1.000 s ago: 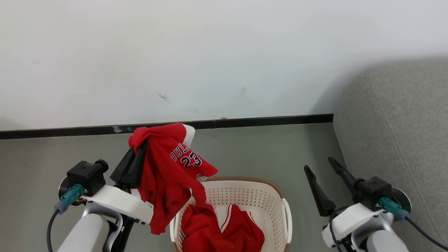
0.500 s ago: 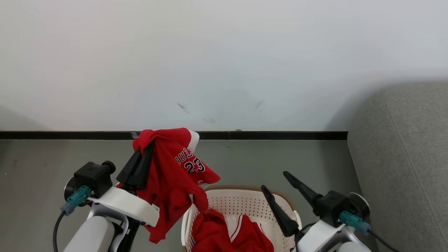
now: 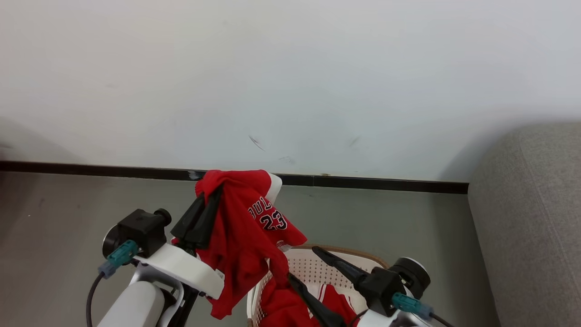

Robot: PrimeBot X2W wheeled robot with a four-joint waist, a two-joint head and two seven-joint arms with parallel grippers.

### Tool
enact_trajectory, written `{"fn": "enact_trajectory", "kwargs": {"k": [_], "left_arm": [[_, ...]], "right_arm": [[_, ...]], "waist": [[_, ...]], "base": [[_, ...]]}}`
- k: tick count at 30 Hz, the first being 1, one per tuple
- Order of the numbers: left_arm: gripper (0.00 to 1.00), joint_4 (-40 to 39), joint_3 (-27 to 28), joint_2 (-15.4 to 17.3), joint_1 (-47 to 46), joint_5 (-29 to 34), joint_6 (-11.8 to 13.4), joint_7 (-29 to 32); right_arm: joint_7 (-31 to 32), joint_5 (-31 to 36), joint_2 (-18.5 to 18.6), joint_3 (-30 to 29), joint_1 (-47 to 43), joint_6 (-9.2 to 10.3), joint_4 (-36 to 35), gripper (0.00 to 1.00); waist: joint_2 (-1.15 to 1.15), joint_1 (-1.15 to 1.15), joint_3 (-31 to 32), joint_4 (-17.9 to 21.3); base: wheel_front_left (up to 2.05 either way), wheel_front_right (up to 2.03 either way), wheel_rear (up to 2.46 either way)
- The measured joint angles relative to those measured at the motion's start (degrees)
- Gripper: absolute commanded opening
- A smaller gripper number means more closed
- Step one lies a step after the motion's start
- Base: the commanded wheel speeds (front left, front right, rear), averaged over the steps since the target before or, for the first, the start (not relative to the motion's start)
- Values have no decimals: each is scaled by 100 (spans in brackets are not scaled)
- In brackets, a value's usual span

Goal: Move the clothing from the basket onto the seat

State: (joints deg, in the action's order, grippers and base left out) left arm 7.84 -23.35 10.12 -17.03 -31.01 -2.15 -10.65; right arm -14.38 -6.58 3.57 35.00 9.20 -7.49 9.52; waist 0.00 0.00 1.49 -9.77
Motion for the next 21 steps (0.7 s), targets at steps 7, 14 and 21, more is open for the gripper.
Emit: {"fn": "enact_trajectory", "kwargs": {"k": [7,14,21], "left_arm": [[1,-234,-183,-69,0,108,-3,101],[2,-503,-357,-116,0,140,-11,185],[3,-803,-504,-154,0,141,-31,307]], "right_arm": [[0,-12,0,135,328,0,-8,100],[0,-59,0,122,431,-1,55,100],[0,-60,0,43,431,-1,176,100]], "waist": [[0,0,12,-141],[0,0,15,-281],[0,0,8,-403]], "base": [[0,0,0],[0,0,0],[0,0,0]]}}
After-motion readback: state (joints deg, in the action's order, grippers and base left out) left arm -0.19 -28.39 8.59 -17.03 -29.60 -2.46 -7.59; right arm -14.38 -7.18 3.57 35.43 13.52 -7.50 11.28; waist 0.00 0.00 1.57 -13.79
